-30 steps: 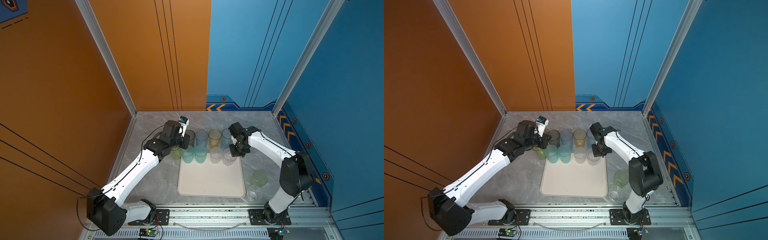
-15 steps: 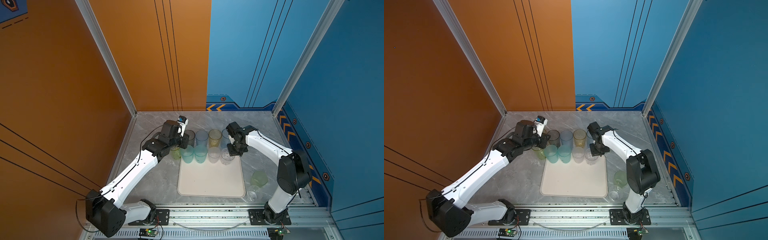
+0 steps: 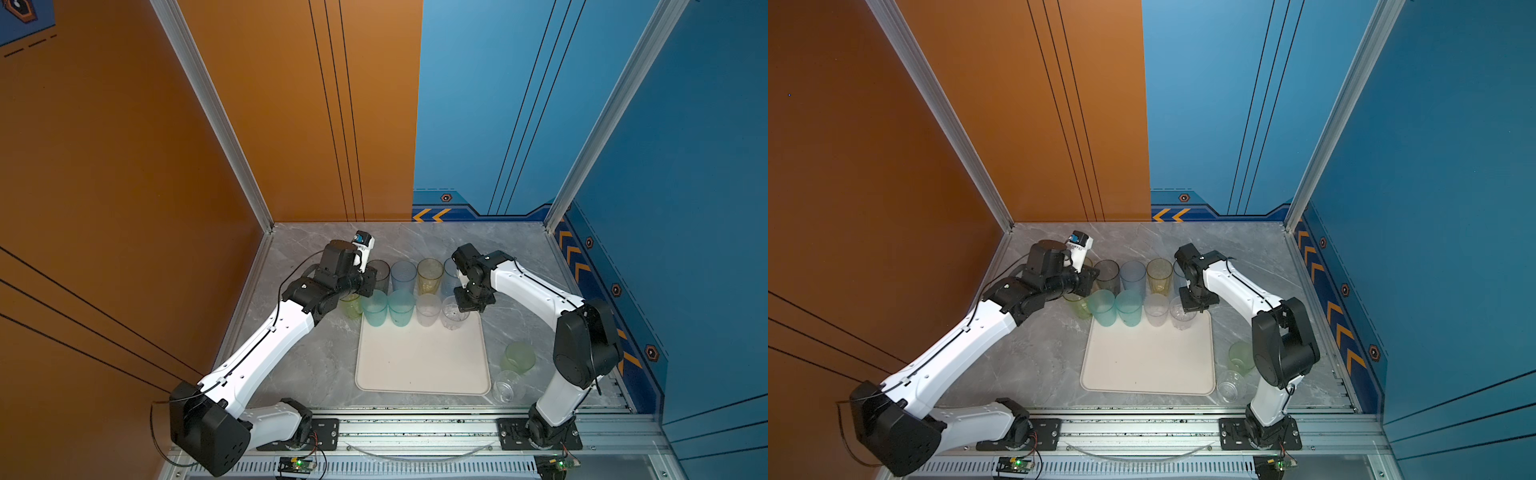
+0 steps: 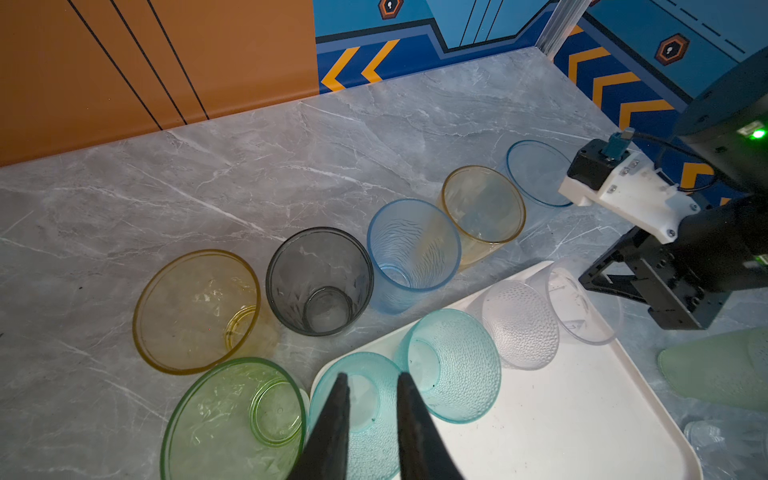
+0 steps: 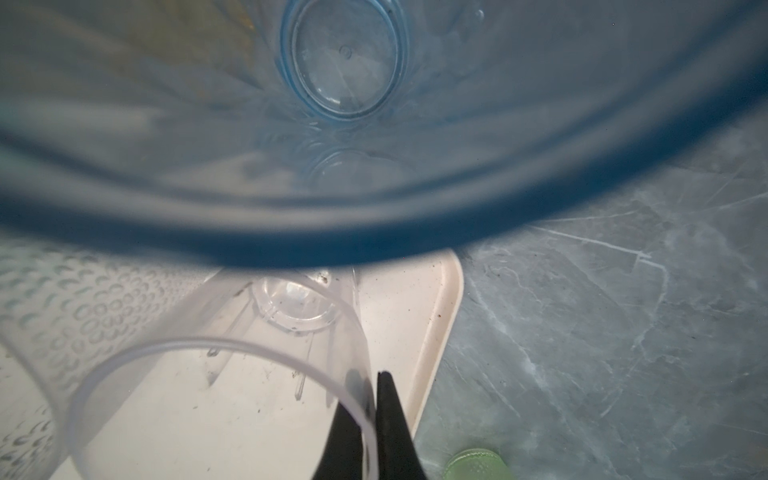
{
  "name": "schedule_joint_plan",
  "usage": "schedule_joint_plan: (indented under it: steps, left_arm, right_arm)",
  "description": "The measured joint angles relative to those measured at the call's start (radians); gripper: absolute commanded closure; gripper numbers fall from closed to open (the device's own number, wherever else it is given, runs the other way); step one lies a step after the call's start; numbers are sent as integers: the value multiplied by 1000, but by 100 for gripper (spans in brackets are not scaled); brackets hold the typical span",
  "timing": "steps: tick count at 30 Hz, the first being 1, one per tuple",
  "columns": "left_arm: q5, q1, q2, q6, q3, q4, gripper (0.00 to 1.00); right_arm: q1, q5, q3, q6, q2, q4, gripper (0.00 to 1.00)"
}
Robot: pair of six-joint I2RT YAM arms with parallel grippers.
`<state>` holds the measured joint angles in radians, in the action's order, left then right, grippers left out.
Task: Place the glasses into the tray
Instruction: 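Lower the clear plain glass onto the tray and open the right gripper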
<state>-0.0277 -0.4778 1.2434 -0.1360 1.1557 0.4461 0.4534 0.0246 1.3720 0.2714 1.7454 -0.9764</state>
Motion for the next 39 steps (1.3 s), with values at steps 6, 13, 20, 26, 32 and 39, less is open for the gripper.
schedule_joint_plan:
  steps: [6, 13, 20, 26, 32, 39]
  left_arm:
    - [0, 0, 0, 0, 0, 0, 78]
    - [0, 0, 0, 0, 0, 0, 78]
    - [-3, 0, 0, 0, 0, 0, 77]
    - [-3, 0, 0, 0, 0, 0, 77]
    - [-3, -2, 0, 0, 0, 16, 77]
    - [3, -35, 6, 0, 0, 26, 74]
  right_arm:
    - [-18, 7, 0, 0, 0, 0, 98]
    - [-27, 7, 0, 0, 0, 0, 98]
    - [-27, 7, 0, 0, 0, 0, 86]
    - [-27, 7, 0, -1, -1, -1, 81]
    - [-27, 7, 0, -1, -9, -1, 76]
    - [-27, 7, 0, -1, -29, -1, 70]
